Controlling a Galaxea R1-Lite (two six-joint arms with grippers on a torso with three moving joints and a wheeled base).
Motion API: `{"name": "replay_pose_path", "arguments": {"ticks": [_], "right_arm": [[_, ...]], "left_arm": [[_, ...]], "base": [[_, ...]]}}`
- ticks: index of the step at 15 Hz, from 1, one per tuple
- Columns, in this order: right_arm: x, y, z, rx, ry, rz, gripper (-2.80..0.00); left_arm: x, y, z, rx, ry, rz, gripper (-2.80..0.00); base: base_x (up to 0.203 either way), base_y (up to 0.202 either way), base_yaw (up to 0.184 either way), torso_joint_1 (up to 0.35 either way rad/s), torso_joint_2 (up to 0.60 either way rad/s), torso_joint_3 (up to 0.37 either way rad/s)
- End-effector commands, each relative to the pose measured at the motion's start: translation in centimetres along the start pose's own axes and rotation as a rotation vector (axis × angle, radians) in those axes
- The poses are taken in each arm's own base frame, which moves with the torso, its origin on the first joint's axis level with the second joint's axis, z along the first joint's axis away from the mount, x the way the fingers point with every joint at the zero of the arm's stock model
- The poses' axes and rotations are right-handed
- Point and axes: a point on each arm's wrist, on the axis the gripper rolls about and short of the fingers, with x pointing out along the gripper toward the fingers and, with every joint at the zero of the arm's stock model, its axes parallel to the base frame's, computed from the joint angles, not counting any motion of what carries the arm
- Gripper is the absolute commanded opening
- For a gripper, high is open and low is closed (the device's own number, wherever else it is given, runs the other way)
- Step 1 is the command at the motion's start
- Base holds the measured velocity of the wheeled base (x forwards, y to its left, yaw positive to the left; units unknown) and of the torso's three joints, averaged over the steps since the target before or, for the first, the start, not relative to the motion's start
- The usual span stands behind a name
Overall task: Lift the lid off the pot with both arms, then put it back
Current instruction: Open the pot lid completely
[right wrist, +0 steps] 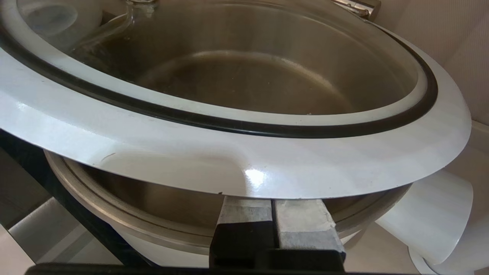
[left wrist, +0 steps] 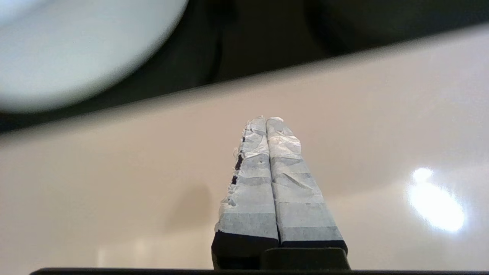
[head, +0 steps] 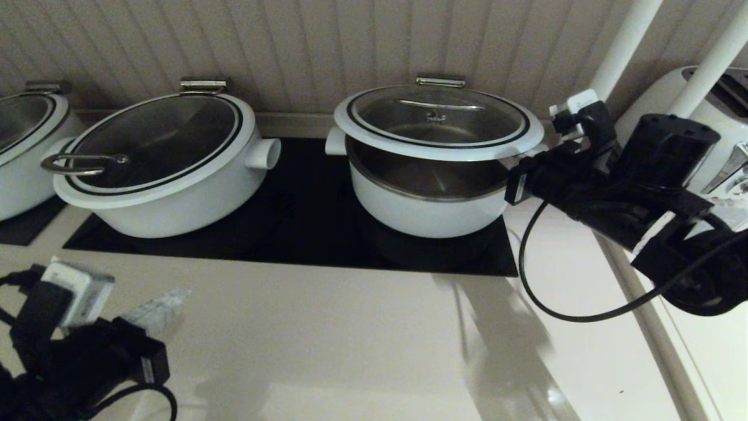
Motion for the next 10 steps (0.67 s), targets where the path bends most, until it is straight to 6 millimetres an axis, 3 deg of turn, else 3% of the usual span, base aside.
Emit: {"name": "replay_pose_path", "arguments": {"ticks": [1, 6, 10], "right_arm": [[0.0, 0.0, 0.2, -0.003, -0.010, 0.000, -2.80], [0.2, -0.1, 0.4, -0.004, -0.020, 0.000, -2.80], [0.2, -0.1, 0.4, -0.004, -0.020, 0.000, -2.80]], "left_arm": [[-2.4, 0.2, -0.7, -0.029, -0.014, 0.044, -2.80], [-7.4, 0.1, -2.5, -0.063, 0.017, 0.052, -2.80], [-11.8, -0.2, -5.6, -0.065, -0.010, 0.005, -2.80]], "base": [[0.000, 0.000, 0.000, 0.000, 0.00, 0.000], [0.000, 0.000, 0.000, 0.000, 0.00, 0.000], [0.000, 0.000, 0.000, 0.000, 0.00, 0.000]]}}
